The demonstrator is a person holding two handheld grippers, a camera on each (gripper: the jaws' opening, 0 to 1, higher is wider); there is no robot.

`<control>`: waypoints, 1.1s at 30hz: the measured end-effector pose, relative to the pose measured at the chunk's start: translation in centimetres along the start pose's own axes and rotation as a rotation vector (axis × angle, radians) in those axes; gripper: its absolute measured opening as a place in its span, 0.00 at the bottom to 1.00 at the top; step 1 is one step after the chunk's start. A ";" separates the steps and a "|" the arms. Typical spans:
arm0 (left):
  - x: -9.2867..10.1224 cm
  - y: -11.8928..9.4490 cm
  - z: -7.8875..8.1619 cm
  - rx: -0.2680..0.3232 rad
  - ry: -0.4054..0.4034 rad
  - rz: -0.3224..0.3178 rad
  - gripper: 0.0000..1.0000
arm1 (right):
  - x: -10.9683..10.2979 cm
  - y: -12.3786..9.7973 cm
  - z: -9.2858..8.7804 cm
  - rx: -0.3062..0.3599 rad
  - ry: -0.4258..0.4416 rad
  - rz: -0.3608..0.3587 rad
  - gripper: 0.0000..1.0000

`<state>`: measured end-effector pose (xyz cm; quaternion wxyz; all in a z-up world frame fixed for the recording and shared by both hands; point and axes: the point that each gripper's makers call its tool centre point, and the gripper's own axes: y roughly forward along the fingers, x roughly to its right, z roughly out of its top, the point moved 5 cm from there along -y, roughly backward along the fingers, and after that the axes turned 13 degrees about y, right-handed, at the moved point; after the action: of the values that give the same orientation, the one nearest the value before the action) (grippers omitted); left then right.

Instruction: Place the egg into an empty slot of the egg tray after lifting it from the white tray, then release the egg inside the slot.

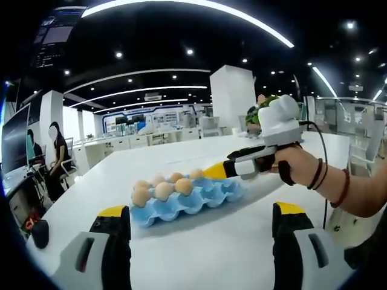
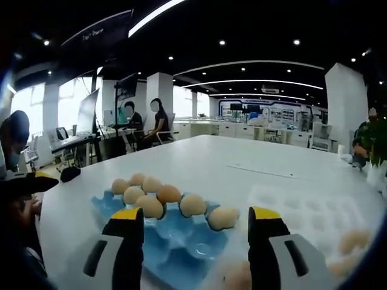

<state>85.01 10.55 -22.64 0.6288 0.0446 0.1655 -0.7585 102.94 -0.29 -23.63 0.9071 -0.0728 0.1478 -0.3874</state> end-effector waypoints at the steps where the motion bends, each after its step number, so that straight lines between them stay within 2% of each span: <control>1: 0.0 0.0 0.0 0.000 0.000 0.000 0.99 | 0.3 -0.1 0.1 0.002 0.003 -0.004 0.73; 17: 1.6 0.2 0.3 0.004 0.004 -0.014 0.99 | 5.0 -3.0 0.4 0.023 0.038 -0.114 0.72; 33: 1.7 0.5 0.0 -0.006 0.003 -0.027 0.99 | 9.2 -5.1 0.8 0.023 0.059 -0.199 0.69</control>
<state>85.15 8.85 -23.19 0.6182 0.0417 0.1691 -0.7665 105.77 -10.49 -23.62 0.8601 -0.0652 0.1621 -0.4794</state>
